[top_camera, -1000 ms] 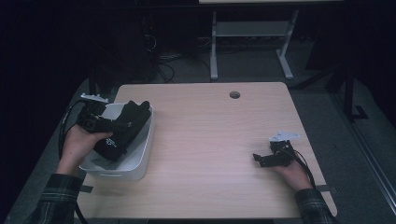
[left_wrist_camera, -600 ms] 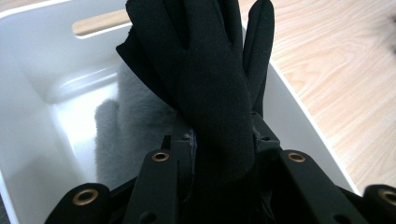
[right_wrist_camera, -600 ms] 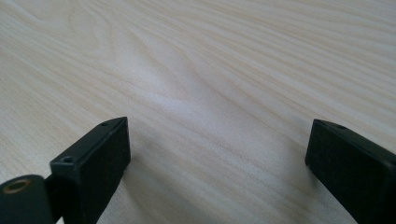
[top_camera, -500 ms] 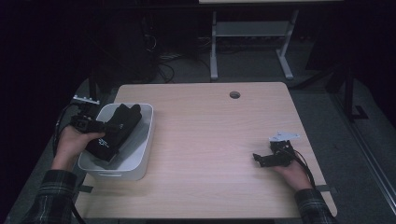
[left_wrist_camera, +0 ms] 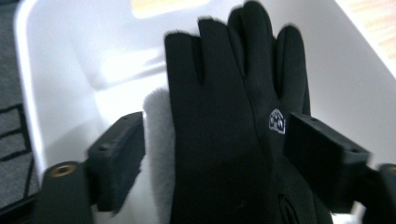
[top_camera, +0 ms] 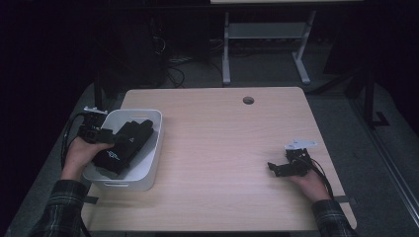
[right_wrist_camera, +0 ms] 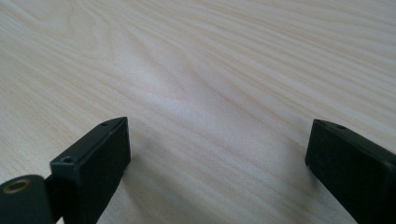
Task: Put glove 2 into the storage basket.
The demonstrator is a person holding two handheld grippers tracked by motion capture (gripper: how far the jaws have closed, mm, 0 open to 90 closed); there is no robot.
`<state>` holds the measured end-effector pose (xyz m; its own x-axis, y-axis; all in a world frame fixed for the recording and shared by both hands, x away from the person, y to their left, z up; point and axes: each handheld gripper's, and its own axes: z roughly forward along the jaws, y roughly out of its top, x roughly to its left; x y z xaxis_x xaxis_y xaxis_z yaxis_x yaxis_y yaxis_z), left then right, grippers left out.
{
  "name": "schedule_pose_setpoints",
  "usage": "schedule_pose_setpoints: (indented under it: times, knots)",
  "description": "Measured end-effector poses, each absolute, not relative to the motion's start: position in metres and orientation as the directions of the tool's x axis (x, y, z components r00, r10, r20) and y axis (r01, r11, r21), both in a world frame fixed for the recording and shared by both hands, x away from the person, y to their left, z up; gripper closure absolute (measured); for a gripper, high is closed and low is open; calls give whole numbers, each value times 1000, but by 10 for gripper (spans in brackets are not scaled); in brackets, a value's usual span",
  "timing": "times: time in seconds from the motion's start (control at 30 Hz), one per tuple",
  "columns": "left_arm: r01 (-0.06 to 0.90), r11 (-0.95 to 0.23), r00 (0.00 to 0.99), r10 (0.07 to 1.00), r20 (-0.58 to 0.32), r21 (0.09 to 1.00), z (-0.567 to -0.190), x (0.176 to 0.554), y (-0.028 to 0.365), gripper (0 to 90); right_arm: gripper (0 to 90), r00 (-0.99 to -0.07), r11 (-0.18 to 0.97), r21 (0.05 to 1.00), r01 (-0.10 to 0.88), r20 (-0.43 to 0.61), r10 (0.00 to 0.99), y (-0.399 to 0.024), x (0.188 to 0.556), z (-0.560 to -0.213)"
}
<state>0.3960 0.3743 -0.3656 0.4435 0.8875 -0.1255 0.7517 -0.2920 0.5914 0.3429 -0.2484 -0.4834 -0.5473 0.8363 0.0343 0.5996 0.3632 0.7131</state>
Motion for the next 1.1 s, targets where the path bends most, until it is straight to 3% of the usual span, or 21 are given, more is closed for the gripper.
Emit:
schedule_pose_setpoints:
  times: [0.13, 0.53, 1.1]
  knots:
    - [726, -282, 453, 882, -127, 627, -353, 392, 371, 133, 63, -547, 363, 713, 600, 34, 836, -248, 343, -483]
    - [645, -312, 540, 832, -126, 698, -333, 381, 331, 131, 63, -544, 360, 713, 601, 34, 838, -248, 342, -483]
    - [578, -352, 642, 754, -143, 736, -329, 372, 266, 131, 62, -544, 361, 713, 601, 35, 838, -248, 342, -483]
